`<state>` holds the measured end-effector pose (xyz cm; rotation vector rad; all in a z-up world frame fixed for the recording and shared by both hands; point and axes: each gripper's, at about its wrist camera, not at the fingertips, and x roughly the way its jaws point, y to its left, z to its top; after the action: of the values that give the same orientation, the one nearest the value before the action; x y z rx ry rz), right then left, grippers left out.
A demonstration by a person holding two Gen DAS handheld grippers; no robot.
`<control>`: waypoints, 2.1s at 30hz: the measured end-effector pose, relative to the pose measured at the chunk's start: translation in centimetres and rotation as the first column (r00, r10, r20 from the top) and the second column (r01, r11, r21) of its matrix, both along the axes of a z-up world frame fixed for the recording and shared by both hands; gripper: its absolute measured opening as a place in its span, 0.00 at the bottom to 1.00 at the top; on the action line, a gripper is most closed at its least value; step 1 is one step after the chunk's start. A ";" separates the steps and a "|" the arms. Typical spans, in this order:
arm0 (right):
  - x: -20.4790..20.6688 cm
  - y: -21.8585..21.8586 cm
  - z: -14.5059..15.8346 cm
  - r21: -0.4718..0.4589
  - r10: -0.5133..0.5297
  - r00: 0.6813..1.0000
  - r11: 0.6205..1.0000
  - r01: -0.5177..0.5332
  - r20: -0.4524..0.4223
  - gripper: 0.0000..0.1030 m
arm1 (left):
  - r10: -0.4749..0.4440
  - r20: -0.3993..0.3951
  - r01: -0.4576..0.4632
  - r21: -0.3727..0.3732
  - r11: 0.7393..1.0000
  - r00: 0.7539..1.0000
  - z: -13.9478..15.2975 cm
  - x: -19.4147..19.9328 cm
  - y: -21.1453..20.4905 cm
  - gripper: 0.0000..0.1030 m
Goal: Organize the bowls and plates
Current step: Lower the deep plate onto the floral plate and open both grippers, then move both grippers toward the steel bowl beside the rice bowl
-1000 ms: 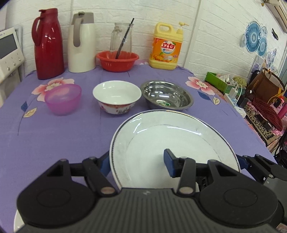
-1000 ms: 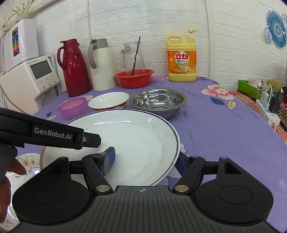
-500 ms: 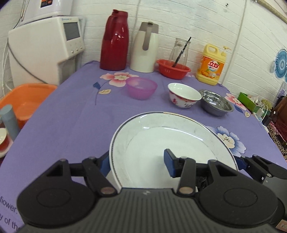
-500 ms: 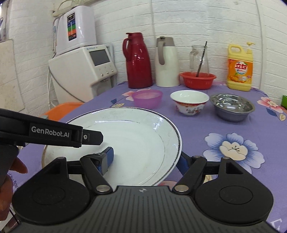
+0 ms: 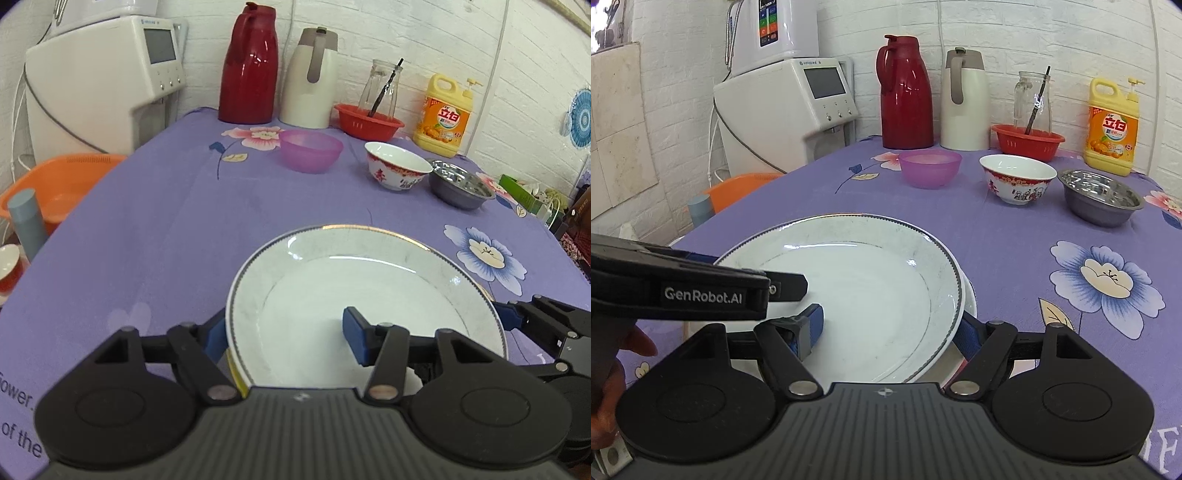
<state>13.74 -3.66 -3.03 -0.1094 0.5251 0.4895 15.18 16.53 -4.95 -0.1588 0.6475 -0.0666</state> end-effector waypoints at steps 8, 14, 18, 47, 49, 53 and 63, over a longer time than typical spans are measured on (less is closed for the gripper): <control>0.1 -0.7 0.3 0.023 -0.027 0.999 0.999 0.026 0.033 1.00 | 0.012 0.079 -0.012 -0.011 1.000 0.997 1.9 -0.2 0.4 0.68; -0.4 -2.0 1.1 0.070 -0.057 0.995 0.996 0.051 0.086 1.00 | 0.018 0.111 -0.017 -0.010 1.000 0.994 3.2 0.3 0.1 0.71; -0.4 -3.4 2.1 0.104 -0.091 0.989 0.991 0.079 0.113 1.00 | 0.001 0.117 0.000 -0.005 1.000 0.993 3.5 0.7 -0.8 0.71; -1.7 -13.4 0.6 0.232 -0.261 0.965 0.941 0.247 0.032 1.00 | -0.141 0.078 0.135 0.079 0.988 0.987 3.8 1.4 -10.3 0.72; -1.3 -13.9 0.5 0.238 -0.266 0.964 0.938 0.252 0.027 1.00 | -0.147 0.066 0.141 0.082 0.987 0.987 3.6 2.0 -10.8 0.72; 0.2 -14.7 0.5 0.242 -0.277 0.961 0.933 0.264 0.021 1.00 | -0.154 0.042 0.151 0.072 0.986 0.987 3.4 3.9 -11.4 0.72; 5.0 -16.9 3.2 0.227 -0.277 0.955 0.942 0.249 0.103 1.00 | -0.182 -0.008 0.182 0.040 0.982 0.983 3.7 7.5 -11.9 0.72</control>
<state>18.71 -20.54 0.15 0.1314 0.3460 0.2704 22.67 4.64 -1.23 -0.0597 0.6657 -0.2292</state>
